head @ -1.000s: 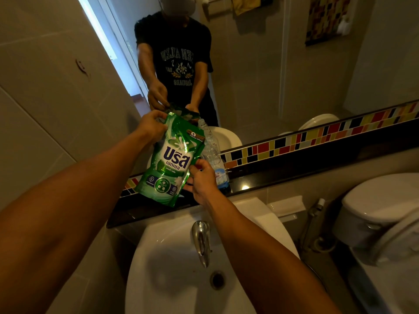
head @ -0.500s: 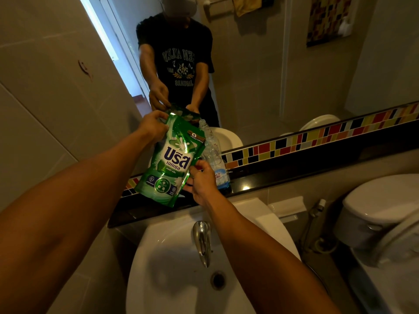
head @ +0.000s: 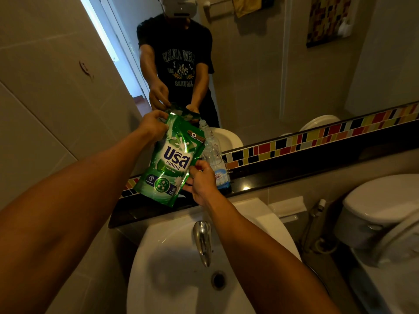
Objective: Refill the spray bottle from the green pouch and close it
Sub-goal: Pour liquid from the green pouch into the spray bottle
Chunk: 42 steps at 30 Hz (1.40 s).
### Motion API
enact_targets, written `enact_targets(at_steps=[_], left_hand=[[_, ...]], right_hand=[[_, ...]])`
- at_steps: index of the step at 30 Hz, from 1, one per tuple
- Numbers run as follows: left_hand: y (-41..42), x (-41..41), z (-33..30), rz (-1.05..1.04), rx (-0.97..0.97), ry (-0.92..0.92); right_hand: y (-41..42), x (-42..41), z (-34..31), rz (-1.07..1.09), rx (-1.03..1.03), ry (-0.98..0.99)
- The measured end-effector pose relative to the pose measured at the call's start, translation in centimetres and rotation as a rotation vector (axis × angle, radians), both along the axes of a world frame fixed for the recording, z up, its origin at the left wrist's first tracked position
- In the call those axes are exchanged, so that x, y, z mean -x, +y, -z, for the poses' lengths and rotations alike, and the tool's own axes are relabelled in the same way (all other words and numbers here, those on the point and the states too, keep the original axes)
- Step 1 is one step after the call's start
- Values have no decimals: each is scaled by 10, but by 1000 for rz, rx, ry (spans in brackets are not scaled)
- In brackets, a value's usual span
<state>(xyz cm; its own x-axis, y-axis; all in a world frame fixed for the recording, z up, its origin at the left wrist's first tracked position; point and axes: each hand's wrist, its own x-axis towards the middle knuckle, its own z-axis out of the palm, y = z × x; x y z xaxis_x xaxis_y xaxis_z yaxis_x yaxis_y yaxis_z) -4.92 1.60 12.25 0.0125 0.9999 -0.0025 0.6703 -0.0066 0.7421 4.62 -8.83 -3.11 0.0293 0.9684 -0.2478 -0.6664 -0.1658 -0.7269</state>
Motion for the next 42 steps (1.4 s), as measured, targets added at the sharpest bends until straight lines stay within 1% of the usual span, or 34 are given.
enact_targets(at_steps=[12, 42], left_hand=[[0, -3, -1, 9, -9, 41], [1, -5, -4, 0, 11, 25]], right_hand=[[1, 2, 0, 8, 6, 13], [5, 7, 4, 6, 5, 49]])
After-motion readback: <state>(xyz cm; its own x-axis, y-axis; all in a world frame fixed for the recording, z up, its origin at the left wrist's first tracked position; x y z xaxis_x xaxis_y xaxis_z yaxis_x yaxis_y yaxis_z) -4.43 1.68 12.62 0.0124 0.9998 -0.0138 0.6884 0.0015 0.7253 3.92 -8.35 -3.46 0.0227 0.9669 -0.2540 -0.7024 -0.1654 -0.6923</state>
